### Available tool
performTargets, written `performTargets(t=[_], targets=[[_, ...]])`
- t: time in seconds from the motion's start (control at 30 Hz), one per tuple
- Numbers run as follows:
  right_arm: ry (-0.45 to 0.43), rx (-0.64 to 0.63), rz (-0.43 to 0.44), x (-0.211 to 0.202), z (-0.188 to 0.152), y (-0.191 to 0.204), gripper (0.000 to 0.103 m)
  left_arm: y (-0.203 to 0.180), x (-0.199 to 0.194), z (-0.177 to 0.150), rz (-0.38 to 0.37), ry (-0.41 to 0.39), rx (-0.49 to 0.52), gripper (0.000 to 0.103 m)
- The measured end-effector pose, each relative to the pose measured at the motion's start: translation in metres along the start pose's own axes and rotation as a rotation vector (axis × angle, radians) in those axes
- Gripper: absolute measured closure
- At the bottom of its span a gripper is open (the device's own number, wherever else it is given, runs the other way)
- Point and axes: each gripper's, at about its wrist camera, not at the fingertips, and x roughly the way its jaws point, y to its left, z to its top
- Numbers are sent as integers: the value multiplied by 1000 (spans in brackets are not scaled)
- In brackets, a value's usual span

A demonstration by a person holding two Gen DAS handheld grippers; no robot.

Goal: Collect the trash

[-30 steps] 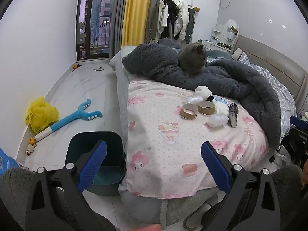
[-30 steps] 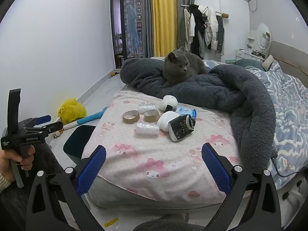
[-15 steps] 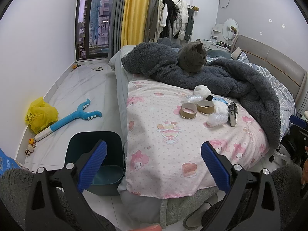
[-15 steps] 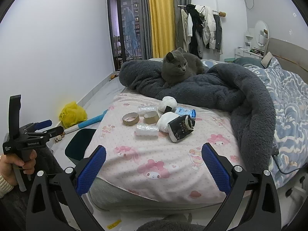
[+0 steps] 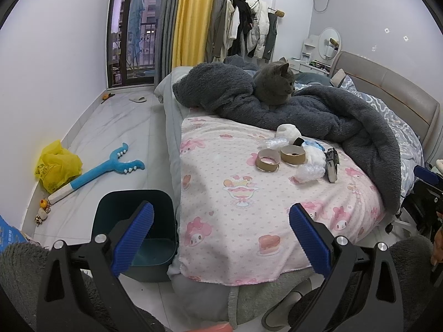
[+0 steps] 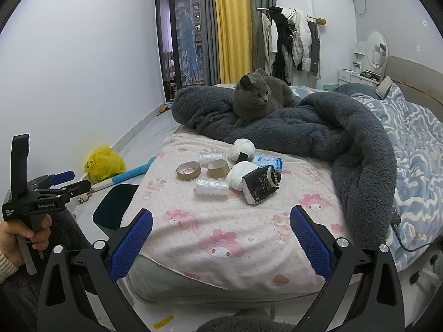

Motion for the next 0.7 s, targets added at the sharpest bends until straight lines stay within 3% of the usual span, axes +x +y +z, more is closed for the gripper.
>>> performTargets(t=[0.7], targets=[[0, 1, 1, 0, 0, -1, 3, 0, -2, 0, -1, -1, -2, 3]])
